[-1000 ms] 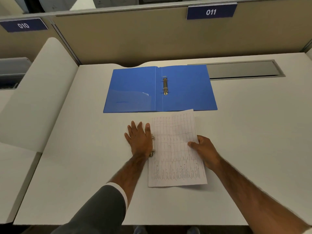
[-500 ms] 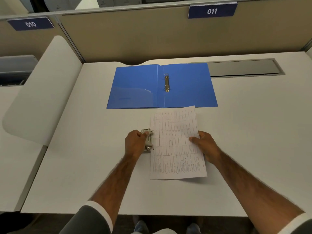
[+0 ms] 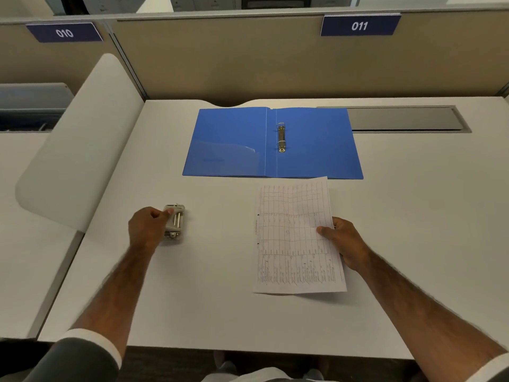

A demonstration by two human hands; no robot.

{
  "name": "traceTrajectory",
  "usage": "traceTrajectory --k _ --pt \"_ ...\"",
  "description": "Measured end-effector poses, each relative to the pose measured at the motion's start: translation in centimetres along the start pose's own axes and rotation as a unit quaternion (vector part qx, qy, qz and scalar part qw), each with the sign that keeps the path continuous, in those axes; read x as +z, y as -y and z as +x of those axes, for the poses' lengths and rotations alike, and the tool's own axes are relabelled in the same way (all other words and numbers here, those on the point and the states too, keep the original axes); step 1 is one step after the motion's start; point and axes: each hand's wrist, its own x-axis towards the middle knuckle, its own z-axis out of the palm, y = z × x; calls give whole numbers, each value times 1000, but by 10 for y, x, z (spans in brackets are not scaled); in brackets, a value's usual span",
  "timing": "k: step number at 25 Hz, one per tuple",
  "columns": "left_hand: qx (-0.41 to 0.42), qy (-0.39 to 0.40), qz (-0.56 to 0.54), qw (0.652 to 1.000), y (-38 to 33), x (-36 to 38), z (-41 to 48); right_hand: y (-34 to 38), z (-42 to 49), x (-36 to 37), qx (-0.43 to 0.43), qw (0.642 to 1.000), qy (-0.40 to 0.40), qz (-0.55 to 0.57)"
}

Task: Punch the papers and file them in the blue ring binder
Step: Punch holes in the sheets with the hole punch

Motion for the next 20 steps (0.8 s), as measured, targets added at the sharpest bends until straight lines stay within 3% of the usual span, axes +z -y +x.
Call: traceTrajectory --k 11,13,15,17,20 --pt "-10 -25 7 1000 40 -24 24 6 -1 6 9 999 -32 -2" --pt "45 -96 61 992 39 -13 13 6 -6 5 11 999 -41 -6" --pt "153 -128 100 975 30 1 1 5 -13 5 15 998 -53 -10" --pt "245 -68 102 962 11 18 -11 4 -20 7 18 998 -65 -12" --pt "319 74 97 940 -21 49 -26 0 -29 8 20 997 -77 5"
